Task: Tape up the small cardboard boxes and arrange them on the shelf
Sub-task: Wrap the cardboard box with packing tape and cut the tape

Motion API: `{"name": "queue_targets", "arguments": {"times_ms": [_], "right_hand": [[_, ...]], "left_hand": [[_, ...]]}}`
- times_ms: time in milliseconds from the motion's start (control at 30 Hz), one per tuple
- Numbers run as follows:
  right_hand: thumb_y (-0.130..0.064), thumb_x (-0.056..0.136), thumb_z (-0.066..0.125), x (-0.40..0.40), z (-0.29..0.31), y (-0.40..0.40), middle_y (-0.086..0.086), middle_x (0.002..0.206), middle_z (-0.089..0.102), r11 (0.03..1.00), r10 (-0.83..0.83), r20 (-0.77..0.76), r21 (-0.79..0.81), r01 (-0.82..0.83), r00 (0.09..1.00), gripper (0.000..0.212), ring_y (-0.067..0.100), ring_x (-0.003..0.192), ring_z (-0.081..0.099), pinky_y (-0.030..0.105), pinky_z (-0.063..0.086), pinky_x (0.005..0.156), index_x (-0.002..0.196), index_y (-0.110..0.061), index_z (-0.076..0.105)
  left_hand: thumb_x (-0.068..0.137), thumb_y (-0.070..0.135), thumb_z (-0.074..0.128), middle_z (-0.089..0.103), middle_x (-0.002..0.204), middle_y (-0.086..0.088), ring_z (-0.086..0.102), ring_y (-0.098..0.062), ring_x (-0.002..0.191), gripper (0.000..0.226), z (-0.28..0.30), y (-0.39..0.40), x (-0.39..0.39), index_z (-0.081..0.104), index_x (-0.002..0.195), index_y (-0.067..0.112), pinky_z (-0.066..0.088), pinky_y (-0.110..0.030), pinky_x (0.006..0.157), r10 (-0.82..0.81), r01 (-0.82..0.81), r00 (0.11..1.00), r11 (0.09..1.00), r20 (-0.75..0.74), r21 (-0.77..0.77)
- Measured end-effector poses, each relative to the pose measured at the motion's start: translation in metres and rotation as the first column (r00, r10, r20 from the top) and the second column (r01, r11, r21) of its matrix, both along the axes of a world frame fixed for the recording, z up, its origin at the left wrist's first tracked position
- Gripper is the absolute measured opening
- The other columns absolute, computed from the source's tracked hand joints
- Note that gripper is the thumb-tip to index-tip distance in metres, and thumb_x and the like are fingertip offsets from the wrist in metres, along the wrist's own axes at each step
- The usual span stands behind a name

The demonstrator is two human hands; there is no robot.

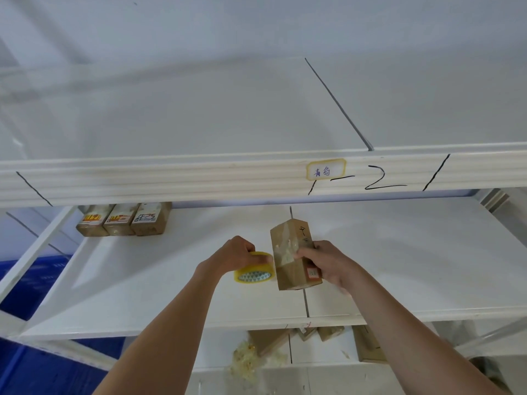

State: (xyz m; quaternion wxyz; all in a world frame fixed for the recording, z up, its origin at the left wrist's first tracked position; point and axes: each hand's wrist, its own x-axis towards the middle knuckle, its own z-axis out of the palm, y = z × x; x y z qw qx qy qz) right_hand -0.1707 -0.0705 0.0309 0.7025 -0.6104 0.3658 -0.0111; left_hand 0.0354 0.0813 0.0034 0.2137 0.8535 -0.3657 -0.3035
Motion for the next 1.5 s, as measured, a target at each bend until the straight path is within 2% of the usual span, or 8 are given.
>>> {"name": "queue_targets", "arguments": {"times_ms": [300,600,733,833,1033,1167,1333,1500], "right_hand": [[-0.018,0.086,0.073,-0.004,0.0,-0.015,0.014,0.101,0.078,0.997,-0.022,0.03,0.077,0.02,0.999,0.031,0.027,0.093,0.076,0.036,0.061,0.072,0.113,-0.004,0.069],[-0.015,0.091,0.064,-0.003,-0.001,-0.009,0.008,0.092,0.074,0.982,-0.001,0.123,0.187,-0.022,0.992,0.033,0.021,0.077,0.07,0.03,0.056,0.068,0.12,-0.001,0.065],[-0.029,0.078,0.066,-0.002,-0.005,-0.009,0.014,0.115,0.068,0.967,-0.027,0.138,0.255,-0.01,0.99,0.052,0.035,0.1,0.063,0.047,0.052,0.094,0.125,-0.006,0.068],[-0.028,0.083,0.065,-0.002,-0.006,-0.009,0.014,0.113,0.075,0.934,-0.112,0.16,0.353,0.049,0.981,0.027,0.028,0.099,0.075,0.044,0.06,0.077,0.103,-0.017,0.08],[-0.029,0.093,0.068,0.0,-0.006,-0.003,0.017,0.121,0.072,0.898,-0.171,0.213,0.436,0.063,0.962,0.032,0.031,0.11,0.071,0.045,0.06,0.084,0.119,-0.012,0.074],[-0.032,0.097,0.065,-0.003,-0.006,-0.009,0.013,0.127,0.07,0.959,-0.11,0.214,0.28,0.047,0.971,0.038,0.029,0.121,0.065,0.046,0.053,0.103,0.129,-0.009,0.069],[-0.037,0.092,0.072,0.006,0.001,-0.002,-0.003,0.113,0.076,0.998,0.063,0.094,-0.005,-0.063,0.994,0.04,0.016,0.11,0.07,0.029,0.054,0.092,0.127,-0.018,0.067],[-0.06,0.058,0.092,0.029,-0.005,0.012,-0.006,0.123,0.055,0.95,-0.004,-0.157,-0.31,-0.045,0.988,0.095,0.017,0.115,0.055,0.034,0.051,0.093,0.124,-0.022,0.036]], "left_hand": [[0.06,0.076,0.073,0.042,0.061,0.002,0.041,-0.012,0.061,0.062,0.011,0.009,0.009,0.058,0.06,0.016,0.032,-0.031,0.063,-0.073,0.049,0.978,0.991,-0.198,-0.126],[0.064,0.071,0.078,0.055,0.057,0.009,0.054,-0.012,0.062,0.05,0.013,0.002,0.01,0.067,0.058,0.022,0.038,-0.026,0.059,-0.059,0.049,0.989,0.996,-0.134,-0.075],[0.051,0.079,0.074,0.057,0.059,0.009,0.056,-0.012,0.065,0.059,0.019,-0.004,0.008,0.07,0.063,0.022,0.04,-0.028,0.062,-0.058,0.044,0.985,0.996,-0.164,-0.083],[0.054,0.079,0.074,0.056,0.057,0.011,0.055,-0.009,0.062,0.057,0.022,-0.009,0.006,0.069,0.062,0.023,0.04,-0.026,0.06,-0.078,0.061,0.981,0.993,-0.175,-0.1],[0.057,0.076,0.075,0.055,0.057,0.009,0.053,-0.004,0.055,0.058,0.02,-0.011,0.011,0.068,0.063,0.019,0.039,-0.024,0.057,-0.052,0.031,0.985,0.992,-0.164,-0.126],[0.054,0.077,0.073,0.063,0.064,0.005,0.06,-0.009,0.061,0.062,0.016,-0.008,0.01,0.073,0.071,0.017,0.045,-0.026,0.059,-0.06,0.051,0.994,0.994,-0.094,-0.093],[0.068,0.063,0.08,0.063,0.065,0.003,0.057,-0.011,0.06,0.048,0.01,-0.013,0.005,0.073,0.07,0.016,0.043,-0.023,0.054,-0.031,0.038,0.996,0.996,0.079,-0.08],[0.075,0.056,0.078,0.063,0.073,0.005,0.06,-0.01,0.068,0.035,0.014,-0.03,-0.005,0.071,0.073,0.021,0.041,-0.02,0.055,-0.099,0.102,0.972,0.995,0.212,-0.003]]}}
